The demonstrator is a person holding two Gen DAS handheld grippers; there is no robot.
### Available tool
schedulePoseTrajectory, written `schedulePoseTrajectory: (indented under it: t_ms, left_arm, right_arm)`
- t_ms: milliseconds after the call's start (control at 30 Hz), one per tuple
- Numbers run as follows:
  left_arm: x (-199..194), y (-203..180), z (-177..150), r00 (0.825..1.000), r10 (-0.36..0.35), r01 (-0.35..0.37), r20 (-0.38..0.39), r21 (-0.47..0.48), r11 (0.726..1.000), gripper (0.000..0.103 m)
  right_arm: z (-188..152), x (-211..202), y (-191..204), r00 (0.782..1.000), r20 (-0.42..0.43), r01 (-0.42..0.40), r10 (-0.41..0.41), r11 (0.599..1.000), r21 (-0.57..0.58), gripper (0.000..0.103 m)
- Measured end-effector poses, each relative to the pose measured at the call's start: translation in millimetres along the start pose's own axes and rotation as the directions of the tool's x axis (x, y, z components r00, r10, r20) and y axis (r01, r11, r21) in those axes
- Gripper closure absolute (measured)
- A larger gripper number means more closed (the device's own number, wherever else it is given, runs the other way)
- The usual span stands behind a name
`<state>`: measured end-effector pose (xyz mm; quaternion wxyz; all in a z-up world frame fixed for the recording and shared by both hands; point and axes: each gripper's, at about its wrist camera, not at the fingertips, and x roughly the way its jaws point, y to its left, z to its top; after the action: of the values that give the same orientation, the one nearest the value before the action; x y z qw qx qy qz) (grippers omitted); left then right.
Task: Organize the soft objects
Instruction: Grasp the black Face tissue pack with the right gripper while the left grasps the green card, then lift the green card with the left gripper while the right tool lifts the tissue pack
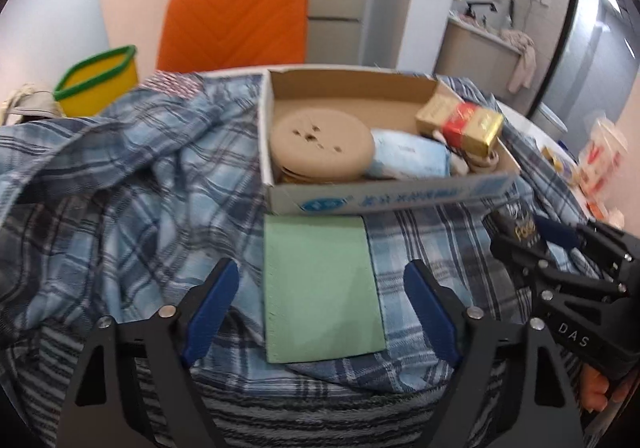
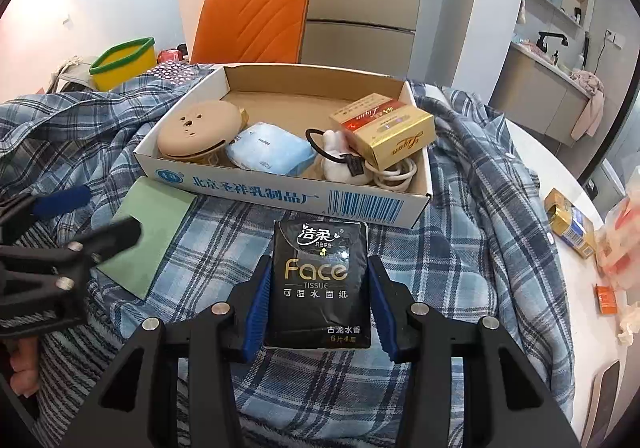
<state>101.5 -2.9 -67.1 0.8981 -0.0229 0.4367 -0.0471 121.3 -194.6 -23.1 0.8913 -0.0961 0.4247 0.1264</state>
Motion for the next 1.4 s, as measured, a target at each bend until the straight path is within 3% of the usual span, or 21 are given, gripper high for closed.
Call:
schedulePoseTrajectory:
  t_ms: [367, 767, 900, 1233, 1400]
  left_arm:
    - [18, 1, -2, 0.993, -0.058, 0.059, -0.101, 0.001, 0.998, 0.025]
    - [29, -15, -3, 0.987, 0.042, -0.030, -0.157, 0.074, 0.997, 0.028]
    - [26, -9, -4, 0.989, 0.024, -0.017, -0.143, 0.048, 0.999, 0.031]
    - [-14, -10, -7, 0.998, 0.004, -0.008, 0.057, 0.077, 0.997, 0.033]
    - [-39, -5, -7, 0.982, -0.034, 0.022, 0.185, 0.067, 0.997, 0.033]
  right_arm:
    - [-1, 0, 4, 1.000, 0.001, 0.002, -0.002, 1.000, -0.017, 0.055]
    - [0, 1, 3, 1.000, -0.006, -0.015, 0.015, 1.000, -0.012, 0.055]
    - [-1, 0, 1, 1.000, 0.001, -0.018, 0.018, 1.000, -0.007, 0.055]
    - [-3, -28, -1, 0.986, 0.150, -0.065, 0.067, 0.998, -0.018, 0.055]
    - [-2, -44, -2, 0.968, 0.240, -0.077, 0.076, 0.997, -0.006, 0.055]
